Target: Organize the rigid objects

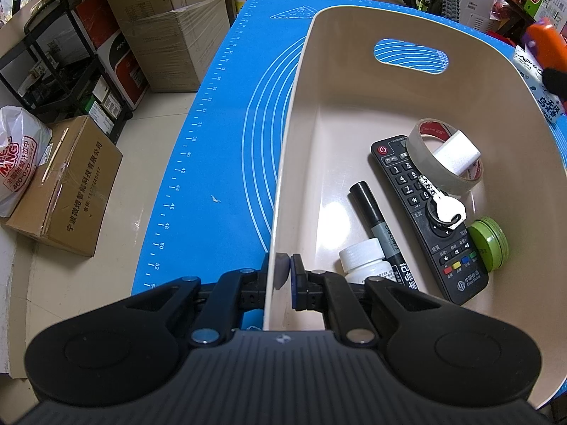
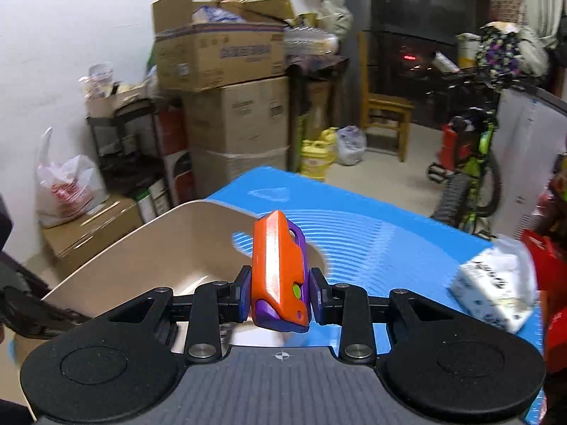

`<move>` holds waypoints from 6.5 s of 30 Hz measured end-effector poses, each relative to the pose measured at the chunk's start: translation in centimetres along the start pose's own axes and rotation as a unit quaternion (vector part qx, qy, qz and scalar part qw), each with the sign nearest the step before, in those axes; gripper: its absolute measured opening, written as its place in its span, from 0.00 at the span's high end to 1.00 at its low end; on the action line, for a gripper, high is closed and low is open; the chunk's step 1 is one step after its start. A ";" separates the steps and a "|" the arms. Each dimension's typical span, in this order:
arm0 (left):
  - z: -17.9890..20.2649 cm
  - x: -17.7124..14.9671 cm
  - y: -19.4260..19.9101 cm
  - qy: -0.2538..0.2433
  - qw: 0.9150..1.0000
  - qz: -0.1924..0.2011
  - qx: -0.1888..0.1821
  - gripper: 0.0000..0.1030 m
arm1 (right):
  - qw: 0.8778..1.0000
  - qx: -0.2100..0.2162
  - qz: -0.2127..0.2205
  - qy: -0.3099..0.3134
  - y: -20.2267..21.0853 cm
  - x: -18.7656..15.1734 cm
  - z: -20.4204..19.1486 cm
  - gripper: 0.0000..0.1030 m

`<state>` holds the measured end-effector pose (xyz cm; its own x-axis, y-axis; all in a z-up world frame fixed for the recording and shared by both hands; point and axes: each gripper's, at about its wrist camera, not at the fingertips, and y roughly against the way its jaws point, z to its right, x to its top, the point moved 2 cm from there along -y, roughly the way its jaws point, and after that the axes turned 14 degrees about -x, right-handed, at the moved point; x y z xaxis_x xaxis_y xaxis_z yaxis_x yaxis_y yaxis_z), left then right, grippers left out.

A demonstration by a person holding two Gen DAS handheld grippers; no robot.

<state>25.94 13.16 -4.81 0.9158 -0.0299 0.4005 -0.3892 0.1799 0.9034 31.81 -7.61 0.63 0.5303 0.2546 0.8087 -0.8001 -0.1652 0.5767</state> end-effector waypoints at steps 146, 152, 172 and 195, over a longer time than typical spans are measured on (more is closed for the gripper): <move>18.3 -25.6 15.5 -0.050 0.965 0.257 0.015 0.19 | 0.979 -0.138 0.078 -0.125 34.0 -22.5 -0.8 0.02; 18.3 -25.6 15.5 -0.051 0.965 0.257 0.016 0.19 | 0.979 -0.138 0.078 -0.126 34.0 -22.5 -0.7 0.02; 18.5 -25.6 15.6 -0.050 0.964 0.260 0.014 0.19 | 0.978 -0.141 0.074 -0.131 33.8 -22.5 -1.0 0.02; 18.2 -25.5 15.9 -0.047 0.964 0.262 0.013 0.19 | 0.978 -0.144 0.074 -0.131 33.7 -22.5 -1.1 0.02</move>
<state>-5.36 -1.16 2.11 0.5805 -0.0314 0.8137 -0.7990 0.1705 0.5766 -7.43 -17.85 1.72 0.4262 -0.0106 0.9046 -0.8994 0.1024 0.4249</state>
